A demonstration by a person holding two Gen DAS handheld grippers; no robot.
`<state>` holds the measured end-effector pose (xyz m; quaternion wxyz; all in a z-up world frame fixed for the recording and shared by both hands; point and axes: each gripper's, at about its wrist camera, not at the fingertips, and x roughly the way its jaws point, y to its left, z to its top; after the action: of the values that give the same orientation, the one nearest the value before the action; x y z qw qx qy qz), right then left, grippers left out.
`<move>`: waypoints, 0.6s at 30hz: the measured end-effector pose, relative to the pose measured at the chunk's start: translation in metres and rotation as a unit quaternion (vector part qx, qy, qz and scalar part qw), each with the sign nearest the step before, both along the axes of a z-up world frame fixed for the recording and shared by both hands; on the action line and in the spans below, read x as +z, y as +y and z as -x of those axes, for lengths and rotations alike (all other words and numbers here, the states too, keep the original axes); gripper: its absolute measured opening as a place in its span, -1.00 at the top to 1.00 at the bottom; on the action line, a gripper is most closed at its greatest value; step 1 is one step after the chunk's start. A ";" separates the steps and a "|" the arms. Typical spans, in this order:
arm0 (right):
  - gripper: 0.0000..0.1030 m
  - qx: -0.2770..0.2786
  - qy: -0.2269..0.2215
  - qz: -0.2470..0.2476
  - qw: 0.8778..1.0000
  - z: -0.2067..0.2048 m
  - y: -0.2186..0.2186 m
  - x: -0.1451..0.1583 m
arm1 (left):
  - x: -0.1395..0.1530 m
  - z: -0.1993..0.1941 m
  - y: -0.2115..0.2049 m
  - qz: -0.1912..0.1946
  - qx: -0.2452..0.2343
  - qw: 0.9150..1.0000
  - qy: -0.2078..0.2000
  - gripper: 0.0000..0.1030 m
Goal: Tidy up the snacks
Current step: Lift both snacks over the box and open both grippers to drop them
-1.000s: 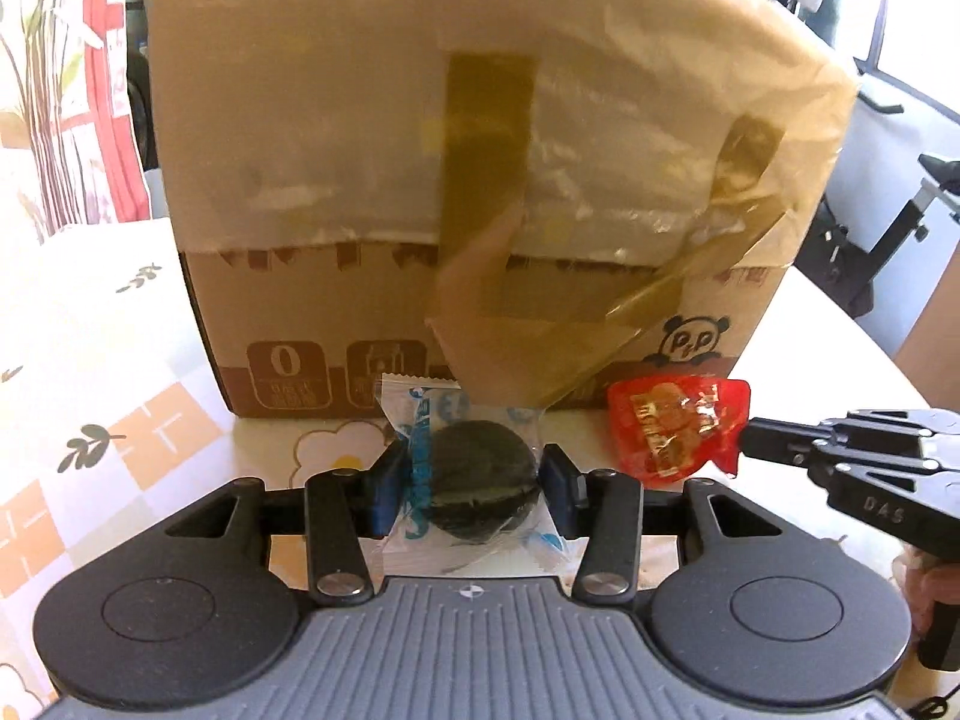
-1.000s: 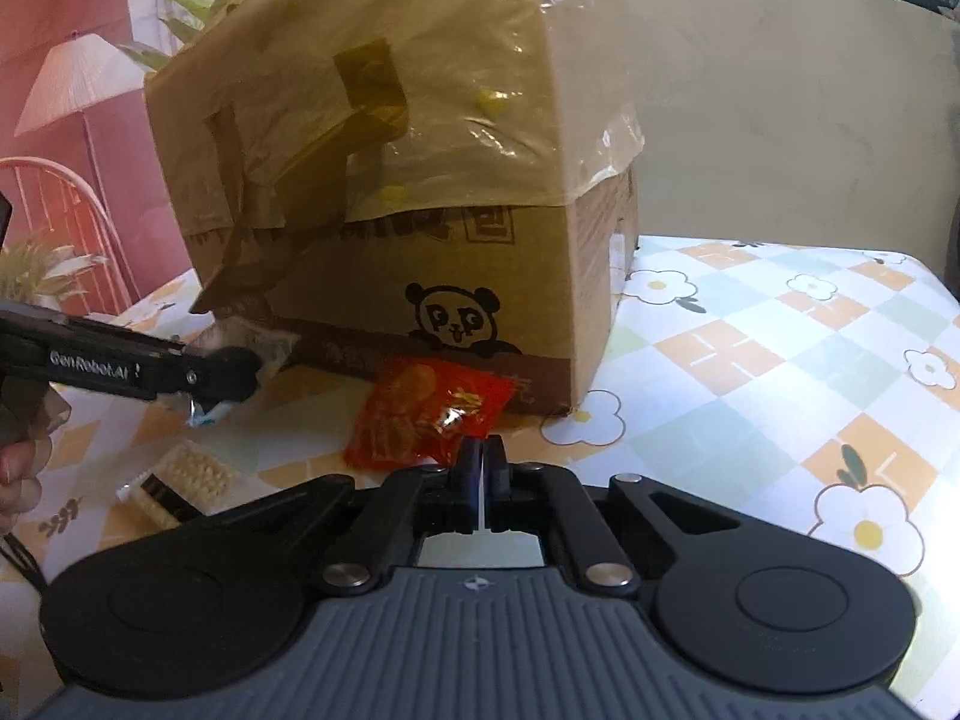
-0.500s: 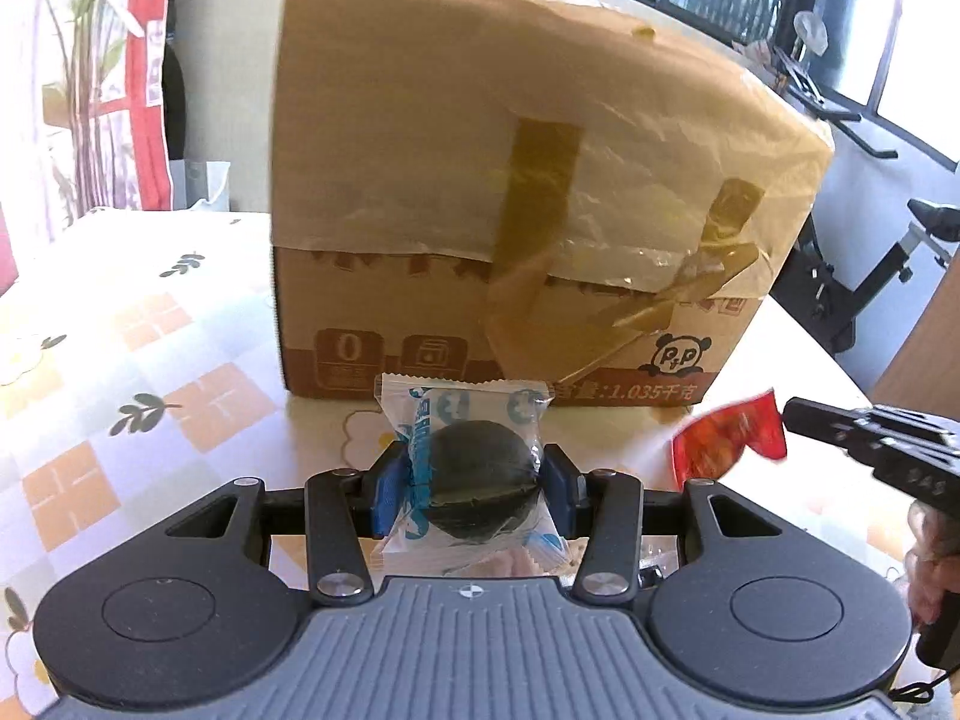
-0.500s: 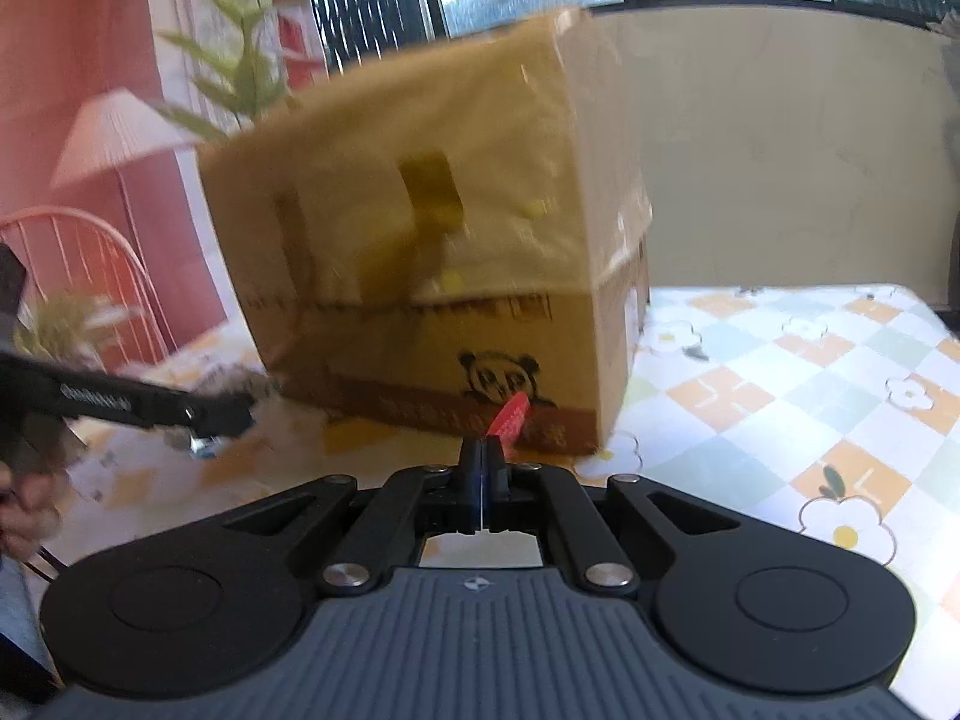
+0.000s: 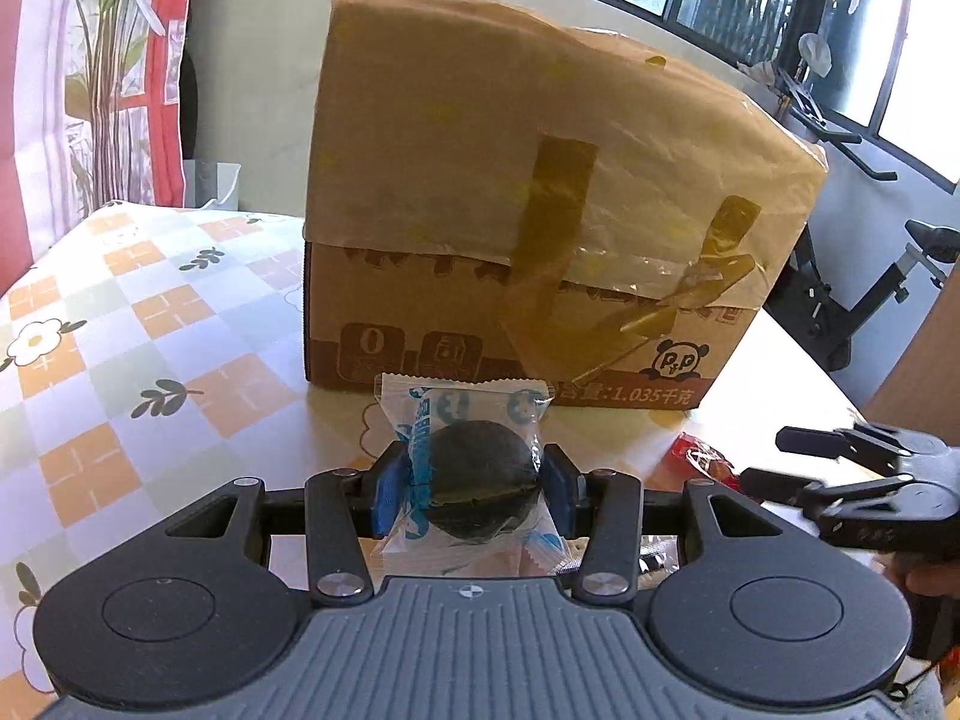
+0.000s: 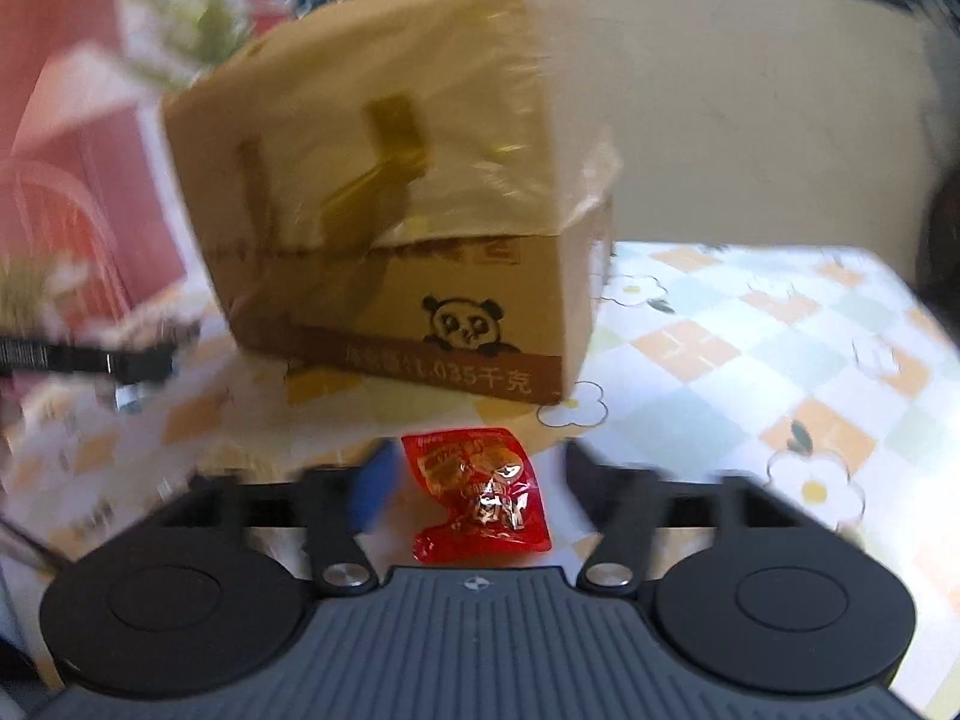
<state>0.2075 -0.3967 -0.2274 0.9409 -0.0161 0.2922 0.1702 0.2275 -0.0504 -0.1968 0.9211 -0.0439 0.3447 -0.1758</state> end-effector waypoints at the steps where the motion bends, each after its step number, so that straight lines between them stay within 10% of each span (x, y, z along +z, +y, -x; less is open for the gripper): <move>1: -0.45 0.013 0.003 0.021 1.000 -0.004 0.005 -0.002 | -0.001 0.000 -0.001 0.000 -0.001 1.000 0.000 0.04; 9: -0.44 0.017 0.063 0.020 0.998 -0.036 0.011 -0.020 | -0.005 0.001 0.004 -0.001 0.005 1.000 0.004 0.04; 18: 0.05 0.014 0.058 0.016 0.998 -0.022 0.013 -0.016 | -0.008 -0.003 0.005 0.004 0.000 1.000 0.000 0.04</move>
<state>0.2299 -0.3837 -0.2431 0.9196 -0.0251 0.3484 0.1798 0.2308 -0.0449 -0.2052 0.9210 -0.0477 0.3435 -0.1773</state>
